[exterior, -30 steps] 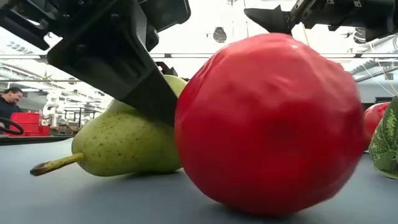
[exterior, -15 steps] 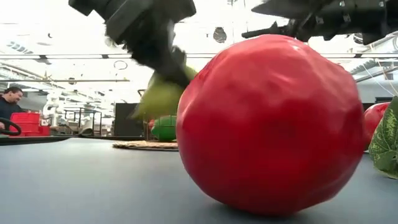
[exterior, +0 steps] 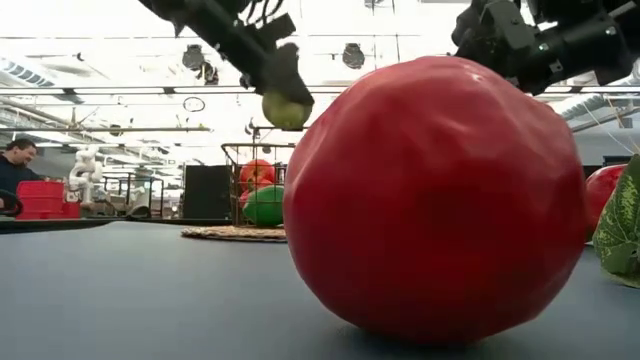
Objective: Build produce basket
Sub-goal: Put the green pear into the gold wire basket, then put the red tomato into the gold wire basket
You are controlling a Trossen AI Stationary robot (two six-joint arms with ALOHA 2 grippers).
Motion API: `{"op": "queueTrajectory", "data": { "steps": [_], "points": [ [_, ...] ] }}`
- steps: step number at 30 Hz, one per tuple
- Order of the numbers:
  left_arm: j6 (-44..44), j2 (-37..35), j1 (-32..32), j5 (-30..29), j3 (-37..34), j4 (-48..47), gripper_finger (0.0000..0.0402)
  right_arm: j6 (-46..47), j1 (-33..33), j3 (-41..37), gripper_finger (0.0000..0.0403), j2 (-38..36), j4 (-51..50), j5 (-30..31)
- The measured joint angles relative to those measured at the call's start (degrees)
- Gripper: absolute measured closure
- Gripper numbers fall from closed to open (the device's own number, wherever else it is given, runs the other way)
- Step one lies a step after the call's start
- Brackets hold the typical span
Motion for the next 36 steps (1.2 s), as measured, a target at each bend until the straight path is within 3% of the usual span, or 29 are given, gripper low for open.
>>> {"op": "queueTrajectory", "data": {
  "steps": [3,7,16,25,33,36],
  "points": [
    [-2.6,1.6,7.5,1.8,0.0,3.1,0.0105,0.1,-0.4,0.0,0.0138,0.0,0.0,0.0],
    [-7.3,3.9,14.6,10.0,0.0,3.8,0.0089,0.3,-0.4,0.0,0.0138,0.0,0.0,-0.1],
    [2.9,10.9,16.3,15.0,0.0,8.4,0.002,-0.4,-0.4,0.0,0.0138,0.0,-0.4,-0.1],
    [7.4,8.1,11.4,13.4,0.0,12.4,0.0024,1.2,-0.5,0.0,0.0138,0.0,1.8,0.0],
    [6.7,3.4,-1.8,27.0,0.1,11.2,0.0043,1.3,-2.9,0.0,0.0138,-0.7,7.9,-3.1],
    [6.6,4.5,-8.8,28.1,0.1,8.3,0.0051,1.1,-3.6,0.0,0.0138,-1.1,7.5,-3.6]
  ]
}}
